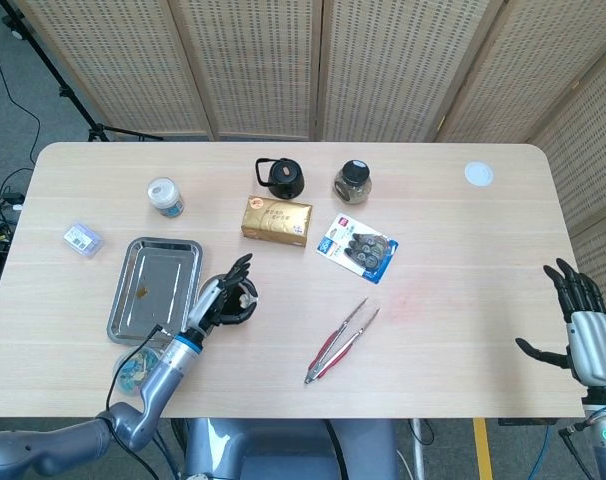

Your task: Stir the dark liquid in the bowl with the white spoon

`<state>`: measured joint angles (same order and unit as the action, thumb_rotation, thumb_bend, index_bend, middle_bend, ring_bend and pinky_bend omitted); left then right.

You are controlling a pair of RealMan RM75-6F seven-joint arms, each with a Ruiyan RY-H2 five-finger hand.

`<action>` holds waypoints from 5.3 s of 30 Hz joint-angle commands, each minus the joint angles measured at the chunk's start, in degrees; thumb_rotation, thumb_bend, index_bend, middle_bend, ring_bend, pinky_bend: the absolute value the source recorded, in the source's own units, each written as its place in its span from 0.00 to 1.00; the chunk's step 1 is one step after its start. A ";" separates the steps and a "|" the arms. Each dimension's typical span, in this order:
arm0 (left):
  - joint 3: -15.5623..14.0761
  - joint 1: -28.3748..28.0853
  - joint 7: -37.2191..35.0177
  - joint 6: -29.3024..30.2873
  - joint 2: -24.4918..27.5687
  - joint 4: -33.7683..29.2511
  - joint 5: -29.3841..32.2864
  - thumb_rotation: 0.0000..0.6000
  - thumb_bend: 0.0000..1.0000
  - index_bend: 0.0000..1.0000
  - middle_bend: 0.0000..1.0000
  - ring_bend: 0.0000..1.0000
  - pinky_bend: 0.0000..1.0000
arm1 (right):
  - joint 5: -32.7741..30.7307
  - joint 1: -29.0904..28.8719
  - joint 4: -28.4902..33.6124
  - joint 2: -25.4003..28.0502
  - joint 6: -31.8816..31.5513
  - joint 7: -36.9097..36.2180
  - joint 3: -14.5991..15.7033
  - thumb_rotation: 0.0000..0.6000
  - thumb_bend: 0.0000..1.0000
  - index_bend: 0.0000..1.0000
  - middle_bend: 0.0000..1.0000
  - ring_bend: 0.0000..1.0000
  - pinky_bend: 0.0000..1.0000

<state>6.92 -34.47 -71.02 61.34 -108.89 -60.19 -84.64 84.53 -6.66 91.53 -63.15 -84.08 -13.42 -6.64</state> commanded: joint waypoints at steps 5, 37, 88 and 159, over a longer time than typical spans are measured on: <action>-1.55 1.63 -1.16 1.85 0.61 -0.62 -0.92 1.00 0.47 0.69 0.00 0.00 0.00 | 0.22 -0.02 0.06 -0.12 0.04 0.29 0.16 1.00 0.00 0.00 0.00 0.00 0.00; 1.75 -1.03 -0.83 -0.61 -0.70 3.52 1.06 1.00 0.47 0.69 0.00 0.00 0.00 | -0.06 -0.30 -0.43 -0.69 0.71 0.92 0.31 1.00 0.00 0.00 0.00 0.00 0.00; -0.52 2.17 -3.21 6.34 4.04 -2.51 -2.27 1.00 0.47 0.69 0.00 0.00 0.00 | 0.23 -0.25 -0.35 -0.78 0.59 1.12 0.53 1.00 0.00 0.00 0.00 0.00 0.00; -1.67 13.60 53.49 12.56 22.19 -8.22 4.89 1.00 0.06 0.02 0.00 0.00 0.00 | 1.80 -0.16 0.13 -1.34 -0.21 3.57 1.32 1.00 0.00 0.00 0.00 0.00 0.00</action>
<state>6.53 -24.46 -23.57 68.18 -89.00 -65.77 -77.92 86.21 -6.83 91.83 -64.34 -84.09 -10.24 -5.30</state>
